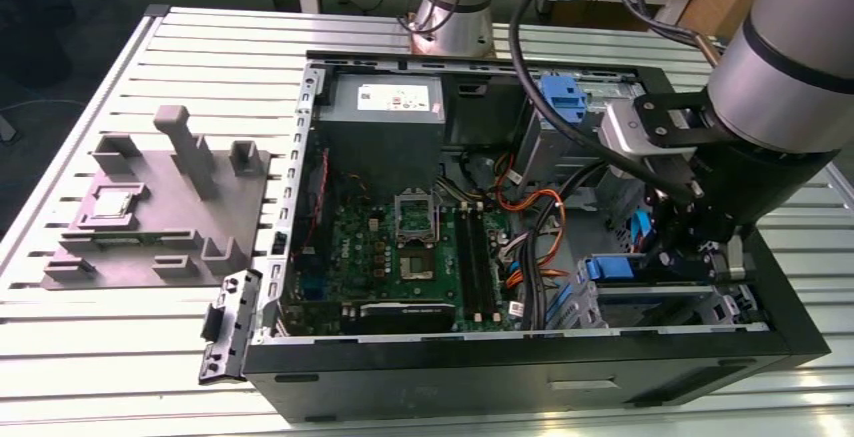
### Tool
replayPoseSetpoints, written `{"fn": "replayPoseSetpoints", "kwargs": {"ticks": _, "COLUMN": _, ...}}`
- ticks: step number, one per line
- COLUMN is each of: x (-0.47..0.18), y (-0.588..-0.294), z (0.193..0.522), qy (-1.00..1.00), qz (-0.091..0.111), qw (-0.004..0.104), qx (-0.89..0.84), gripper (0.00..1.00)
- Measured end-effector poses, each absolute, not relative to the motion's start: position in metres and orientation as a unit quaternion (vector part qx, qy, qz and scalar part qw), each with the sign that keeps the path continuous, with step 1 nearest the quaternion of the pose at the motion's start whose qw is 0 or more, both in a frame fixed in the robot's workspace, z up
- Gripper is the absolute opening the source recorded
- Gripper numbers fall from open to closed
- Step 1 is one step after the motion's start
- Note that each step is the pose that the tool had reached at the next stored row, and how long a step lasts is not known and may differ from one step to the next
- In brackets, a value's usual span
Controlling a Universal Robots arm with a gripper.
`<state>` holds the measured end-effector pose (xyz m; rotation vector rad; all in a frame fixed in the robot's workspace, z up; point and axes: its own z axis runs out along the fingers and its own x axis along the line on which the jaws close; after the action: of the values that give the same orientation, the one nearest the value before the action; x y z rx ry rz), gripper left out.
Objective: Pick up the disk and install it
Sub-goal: 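Insert the second disk wire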
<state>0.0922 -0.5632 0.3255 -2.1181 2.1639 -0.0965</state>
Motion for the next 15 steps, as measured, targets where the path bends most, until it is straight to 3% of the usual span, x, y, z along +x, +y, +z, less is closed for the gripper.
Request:
{"fn": "replayPoseSetpoints", "kwargs": {"ticks": 1, "x": 0.092, "y": -0.563, "z": 0.325, "qy": 0.713, "qz": -0.032, "qw": 0.056, "qx": -0.698, "gripper": 0.17}}
{"fn": "replayPoseSetpoints", "kwargs": {"ticks": 2, "x": 0.092, "y": -0.563, "z": 0.326, "qy": 0.713, "qz": -0.032, "qw": 0.056, "qx": -0.698, "gripper": 0.23}}
{"fn": "replayPoseSetpoints", "kwargs": {"ticks": 12, "x": 0.095, "y": -0.563, "z": 0.341, "qy": 0.714, "qz": -0.026, "qw": 0.05, "qx": -0.698, "gripper": 0.23}}
{"fn": "replayPoseSetpoints", "kwargs": {"ticks": 14, "x": 0.097, "y": -0.563, "z": 0.341, "qy": 0.714, "qz": -0.024, "qw": 0.048, "qx": -0.698, "gripper": 0.22}}
{"fn": "replayPoseSetpoints", "kwargs": {"ticks": 15, "x": 0.097, "y": -0.563, "z": 0.341, "qy": 0.714, "qz": -0.024, "qw": 0.047, "qx": -0.698, "gripper": 0.15}}
